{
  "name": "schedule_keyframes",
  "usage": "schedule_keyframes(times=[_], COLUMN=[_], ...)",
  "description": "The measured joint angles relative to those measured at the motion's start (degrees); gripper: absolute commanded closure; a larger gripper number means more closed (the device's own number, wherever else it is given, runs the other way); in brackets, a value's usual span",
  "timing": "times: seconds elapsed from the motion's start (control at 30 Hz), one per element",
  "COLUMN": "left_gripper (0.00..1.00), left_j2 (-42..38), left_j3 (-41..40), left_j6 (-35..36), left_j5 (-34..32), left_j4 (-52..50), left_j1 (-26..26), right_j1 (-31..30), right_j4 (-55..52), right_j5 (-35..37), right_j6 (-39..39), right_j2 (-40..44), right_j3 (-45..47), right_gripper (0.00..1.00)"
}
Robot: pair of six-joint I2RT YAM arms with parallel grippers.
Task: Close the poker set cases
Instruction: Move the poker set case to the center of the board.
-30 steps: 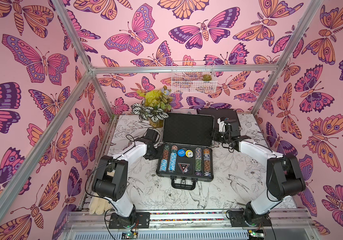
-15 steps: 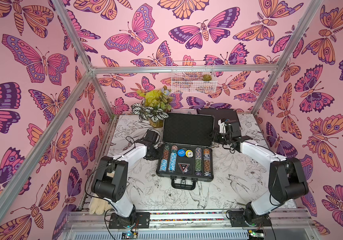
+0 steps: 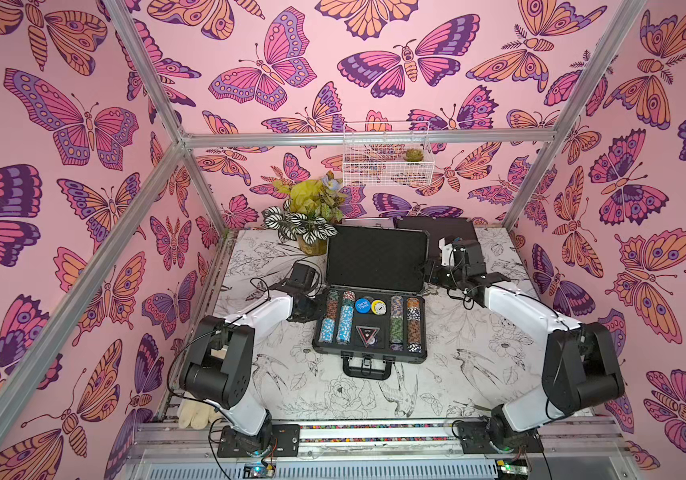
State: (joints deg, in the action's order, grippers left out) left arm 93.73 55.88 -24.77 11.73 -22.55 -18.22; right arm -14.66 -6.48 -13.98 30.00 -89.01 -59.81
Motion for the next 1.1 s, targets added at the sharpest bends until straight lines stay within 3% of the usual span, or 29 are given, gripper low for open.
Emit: schedule_keyframes(times=[0.47, 0.7, 0.8, 0.97, 1.1], left_gripper=[0.81, 0.81, 0.77, 0.60, 0.53], left_j2=[-1.53, -0.48, -0.37, -0.52, -1.27], left_j3=[-3.30, -4.68, -5.14, -5.44, -5.22], left_j6=[-2.14, -4.90, -6.01, -7.58, -7.82], left_j5=[0.04, 4.63, 5.81, 4.87, 2.75], left_j4=[4.52, 11.37, 12.61, 12.07, 10.38], left_j1=[-0.24, -3.45, -4.68, -5.05, -5.11], right_j1=[-2.54, -2.54, -2.54, -2.54, -2.54], right_j4=[0.81, 1.11, 1.09, 0.20, -1.57], right_j5=[0.72, 1.66, 1.95, 2.97, 3.26], right_j6=[3.08, 3.23, 3.21, 2.99, 2.56], right_j2=[-0.13, -0.13, -0.13, 0.02, 1.14], right_j3=[5.57, 6.64, 6.80, 6.80, 6.78], right_gripper=[0.45, 0.45, 0.45, 0.45, 0.45])
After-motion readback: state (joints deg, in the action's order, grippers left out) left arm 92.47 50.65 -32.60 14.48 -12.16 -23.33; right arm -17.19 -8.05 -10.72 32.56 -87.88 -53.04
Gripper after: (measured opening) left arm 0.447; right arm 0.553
